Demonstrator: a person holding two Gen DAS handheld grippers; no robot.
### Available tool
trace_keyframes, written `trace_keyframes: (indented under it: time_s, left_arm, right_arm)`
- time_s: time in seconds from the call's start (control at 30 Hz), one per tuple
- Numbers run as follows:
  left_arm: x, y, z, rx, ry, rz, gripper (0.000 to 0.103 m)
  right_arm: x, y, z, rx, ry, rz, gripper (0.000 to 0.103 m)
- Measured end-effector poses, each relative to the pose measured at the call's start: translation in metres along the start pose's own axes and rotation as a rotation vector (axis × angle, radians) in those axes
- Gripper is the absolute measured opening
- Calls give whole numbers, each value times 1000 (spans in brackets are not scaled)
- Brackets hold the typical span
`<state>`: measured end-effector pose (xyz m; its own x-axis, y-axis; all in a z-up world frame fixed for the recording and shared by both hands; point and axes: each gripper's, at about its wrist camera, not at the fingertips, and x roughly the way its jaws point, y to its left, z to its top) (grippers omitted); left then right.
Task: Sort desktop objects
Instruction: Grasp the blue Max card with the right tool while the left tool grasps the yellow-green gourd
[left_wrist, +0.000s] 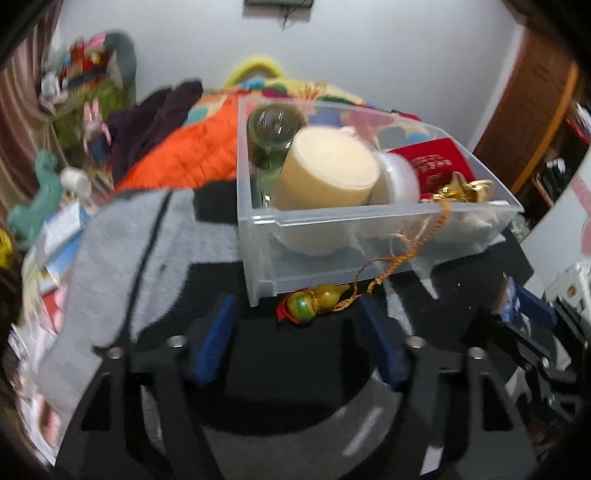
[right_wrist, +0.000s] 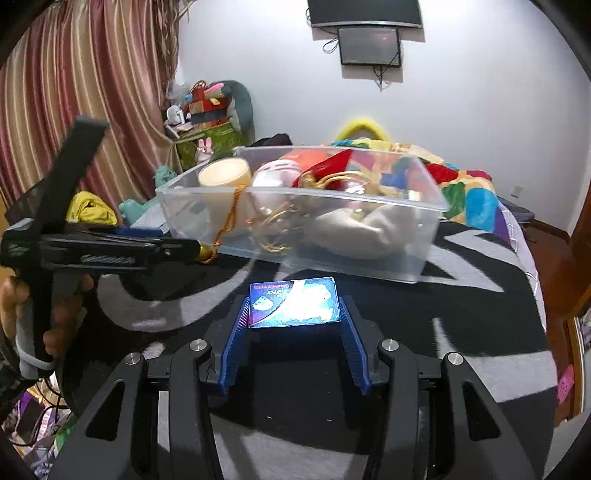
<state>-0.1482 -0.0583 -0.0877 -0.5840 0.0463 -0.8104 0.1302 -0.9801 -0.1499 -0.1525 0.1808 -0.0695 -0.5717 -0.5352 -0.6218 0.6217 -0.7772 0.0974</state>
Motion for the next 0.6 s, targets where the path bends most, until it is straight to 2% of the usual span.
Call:
trace_keyframes:
  time_s: [0.1, 0.53, 0.6]
  left_arm:
    - [10, 2, 0, -37, 24, 6, 56]
    - [14, -13, -3, 5, -4, 88, 56]
    - [13, -10, -2, 11, -3, 87, 50]
  right_arm:
    - [0, 0, 1, 1, -18, 12, 45]
    - [12, -10, -6, 58, 10, 44, 45]
    - [13, -8, -6, 56, 13, 42, 45]
